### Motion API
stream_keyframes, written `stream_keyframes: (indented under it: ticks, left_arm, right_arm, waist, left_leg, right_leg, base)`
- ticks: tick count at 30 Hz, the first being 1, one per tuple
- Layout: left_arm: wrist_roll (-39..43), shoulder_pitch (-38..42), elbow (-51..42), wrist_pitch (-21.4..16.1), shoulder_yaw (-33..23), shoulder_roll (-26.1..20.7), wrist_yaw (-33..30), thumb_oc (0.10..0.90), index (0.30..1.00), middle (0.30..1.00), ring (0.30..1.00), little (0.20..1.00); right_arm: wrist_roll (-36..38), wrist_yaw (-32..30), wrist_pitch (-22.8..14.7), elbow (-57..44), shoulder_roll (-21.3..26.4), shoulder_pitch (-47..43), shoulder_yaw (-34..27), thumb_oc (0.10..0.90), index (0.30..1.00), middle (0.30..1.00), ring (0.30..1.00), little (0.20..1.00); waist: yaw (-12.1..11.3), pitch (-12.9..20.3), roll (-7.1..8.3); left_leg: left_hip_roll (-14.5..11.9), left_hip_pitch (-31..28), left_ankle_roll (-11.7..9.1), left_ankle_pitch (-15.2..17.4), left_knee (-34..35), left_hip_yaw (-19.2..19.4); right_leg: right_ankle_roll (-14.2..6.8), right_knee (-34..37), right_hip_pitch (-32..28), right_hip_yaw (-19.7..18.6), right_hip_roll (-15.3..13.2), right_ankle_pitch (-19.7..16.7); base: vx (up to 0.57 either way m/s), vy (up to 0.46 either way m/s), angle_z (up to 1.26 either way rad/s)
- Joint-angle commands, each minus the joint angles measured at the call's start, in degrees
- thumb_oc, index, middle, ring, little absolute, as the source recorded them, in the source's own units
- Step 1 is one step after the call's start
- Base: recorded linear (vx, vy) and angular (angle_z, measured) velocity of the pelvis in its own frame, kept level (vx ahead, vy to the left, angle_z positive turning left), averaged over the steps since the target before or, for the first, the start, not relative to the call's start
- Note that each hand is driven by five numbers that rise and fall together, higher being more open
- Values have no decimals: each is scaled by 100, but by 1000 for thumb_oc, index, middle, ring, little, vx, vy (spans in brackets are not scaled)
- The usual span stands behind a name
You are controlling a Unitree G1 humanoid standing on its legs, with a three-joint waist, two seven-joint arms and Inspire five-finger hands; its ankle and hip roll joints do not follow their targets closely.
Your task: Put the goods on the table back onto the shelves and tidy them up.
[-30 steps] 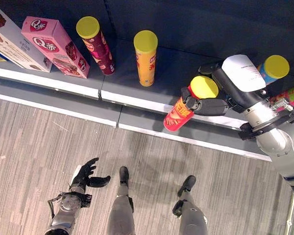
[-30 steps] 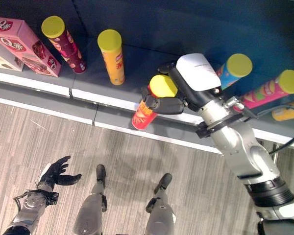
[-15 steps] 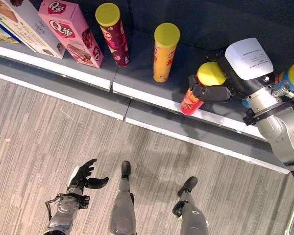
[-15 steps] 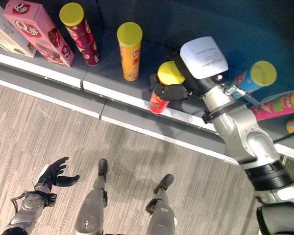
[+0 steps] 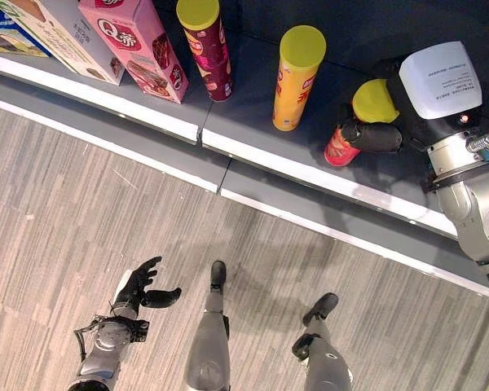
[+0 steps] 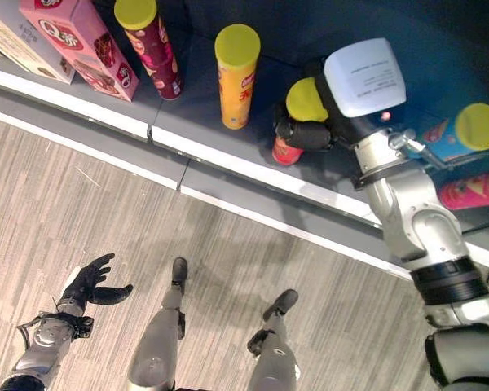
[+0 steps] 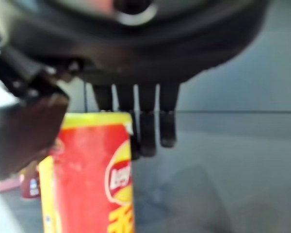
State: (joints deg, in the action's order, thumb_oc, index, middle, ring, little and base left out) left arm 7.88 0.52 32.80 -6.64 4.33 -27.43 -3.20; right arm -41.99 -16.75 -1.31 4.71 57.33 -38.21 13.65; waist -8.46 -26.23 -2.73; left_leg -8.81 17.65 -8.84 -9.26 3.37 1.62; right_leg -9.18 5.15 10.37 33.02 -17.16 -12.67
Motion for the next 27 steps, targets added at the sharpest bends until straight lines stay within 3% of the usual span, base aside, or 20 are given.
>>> stream_keyframes:
  ticks: [1,19,21,22,23,27]
  left_arm:
    - [72,-31,-125,-363,235,-406,-244,800,900,900,900,900]
    - [169,31,-141,-355,267,-333,-259,800,900,900,900,900]
    - [189,21,-147,-360,268,-320,-259,800,900,900,900,900]
    - [197,21,-149,-357,265,-309,-262,800,900,900,900,900]
    - [197,21,-145,-357,260,-307,-264,800,900,900,900,900]
    - [200,-33,-235,-366,232,-321,-258,800,900,900,900,900]
  right_arm:
    - [-44,-567,99,61,260,-868,159,400,300,300,300,300]
    - [109,-548,115,51,109,-791,150,400,300,300,300,300]
    - [137,-547,119,79,79,-786,148,605,608,608,608,608]
    - [153,-555,117,77,50,-778,142,755,832,832,832,832]
    - [157,-547,118,85,33,-770,143,800,900,900,900,900]
    - [176,-530,113,89,5,-763,148,800,900,900,900,900]
  waist:
    - [-156,356,7]
    - [-173,393,40]
    - [-164,393,50]
    - [-160,390,52]
    - [-157,391,53]
    - [-142,387,46]
  left_leg:
    - [-125,-312,-137,632,163,352]
    - [-70,-272,-113,653,163,325]
    - [-70,-282,-111,654,163,335]
    - [-75,-291,-111,659,163,339]
    - [-78,-303,-112,660,163,344]
    - [-93,-324,-115,663,163,354]
  right_leg:
    - [-582,-955,-152,-16,-370,933]
    - [-582,-902,-199,41,-410,882]
    - [-582,-904,-192,18,-404,881]
    - [-582,-907,-191,12,-404,883]
    - [-582,-908,-196,8,-406,888]
    - [-582,-928,-193,0,-410,906]
  base:
    - [10,7,5]
    - [5,5,3]
    - [0,0,0]
    - [0,0,0]
    - [0,0,0]
    - [0,0,0]
